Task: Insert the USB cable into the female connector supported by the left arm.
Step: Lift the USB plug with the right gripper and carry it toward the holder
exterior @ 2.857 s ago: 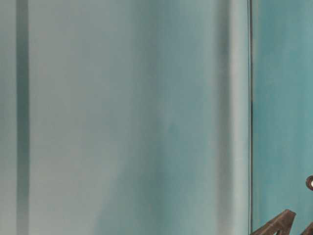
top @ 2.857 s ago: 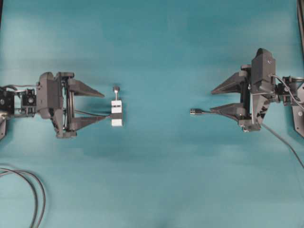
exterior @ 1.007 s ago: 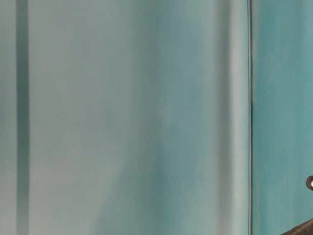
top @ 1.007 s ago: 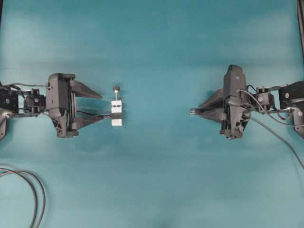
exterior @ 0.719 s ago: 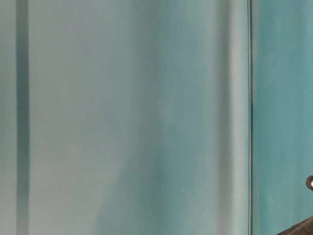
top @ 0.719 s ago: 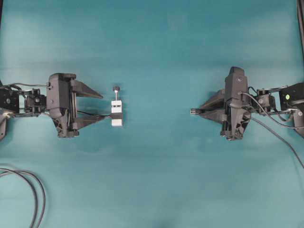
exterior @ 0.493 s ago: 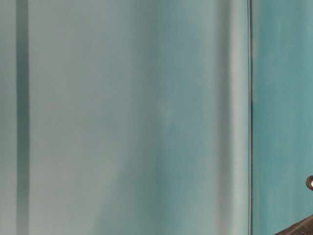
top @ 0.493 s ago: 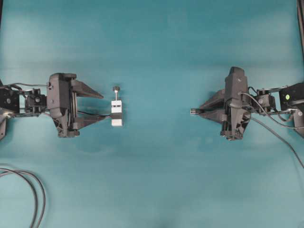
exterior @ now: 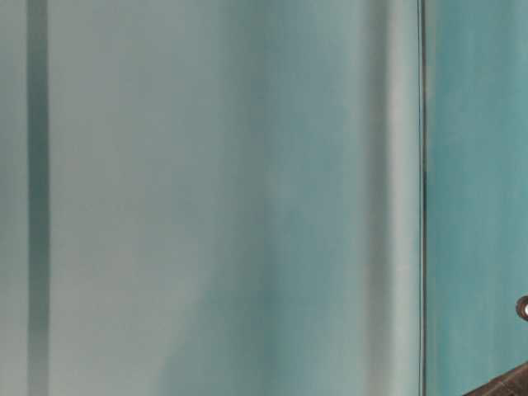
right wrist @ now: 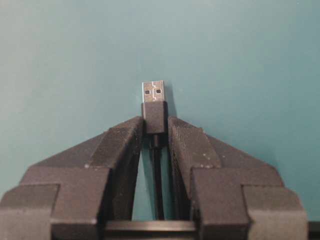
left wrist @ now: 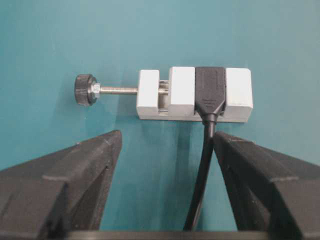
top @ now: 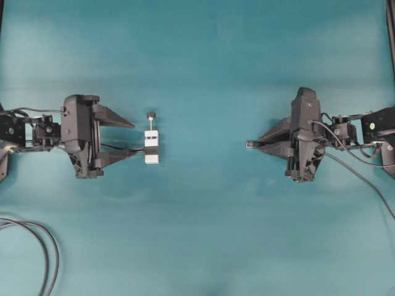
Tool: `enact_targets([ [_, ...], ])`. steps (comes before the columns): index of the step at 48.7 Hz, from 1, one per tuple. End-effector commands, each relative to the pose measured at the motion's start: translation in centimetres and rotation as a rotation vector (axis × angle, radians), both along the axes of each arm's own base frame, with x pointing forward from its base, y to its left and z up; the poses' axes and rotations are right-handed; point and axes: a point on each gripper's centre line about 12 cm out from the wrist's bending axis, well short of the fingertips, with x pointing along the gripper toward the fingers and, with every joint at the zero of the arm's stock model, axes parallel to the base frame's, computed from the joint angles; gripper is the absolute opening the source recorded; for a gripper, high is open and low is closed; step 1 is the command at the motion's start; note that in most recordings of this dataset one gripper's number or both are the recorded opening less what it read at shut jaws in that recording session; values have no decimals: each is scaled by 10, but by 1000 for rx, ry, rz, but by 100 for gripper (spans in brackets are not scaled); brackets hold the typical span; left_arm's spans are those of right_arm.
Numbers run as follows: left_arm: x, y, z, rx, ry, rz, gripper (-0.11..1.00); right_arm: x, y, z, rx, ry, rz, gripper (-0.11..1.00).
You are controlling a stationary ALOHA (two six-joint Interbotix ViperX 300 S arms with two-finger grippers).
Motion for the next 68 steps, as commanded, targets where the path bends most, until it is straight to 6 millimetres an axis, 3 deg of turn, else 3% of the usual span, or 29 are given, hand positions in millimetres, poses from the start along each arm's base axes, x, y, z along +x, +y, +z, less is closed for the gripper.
enact_targets([
  [1, 4, 0, 4, 12, -22, -7, 77, 5, 1, 4, -3, -17, 10, 21],
  [12, 4, 0, 4, 12, -24, -7, 77, 16, 1, 11, -6, -47, 11, 21],
  [44, 6, -3, -3, 23, -81, -23, 77, 77, -2, 68, -80, -24, 47, 21],
  [68, 7, -10, -10, 21, -59, -46, 77, 107, -3, 66, -80, 18, 50, 21],
])
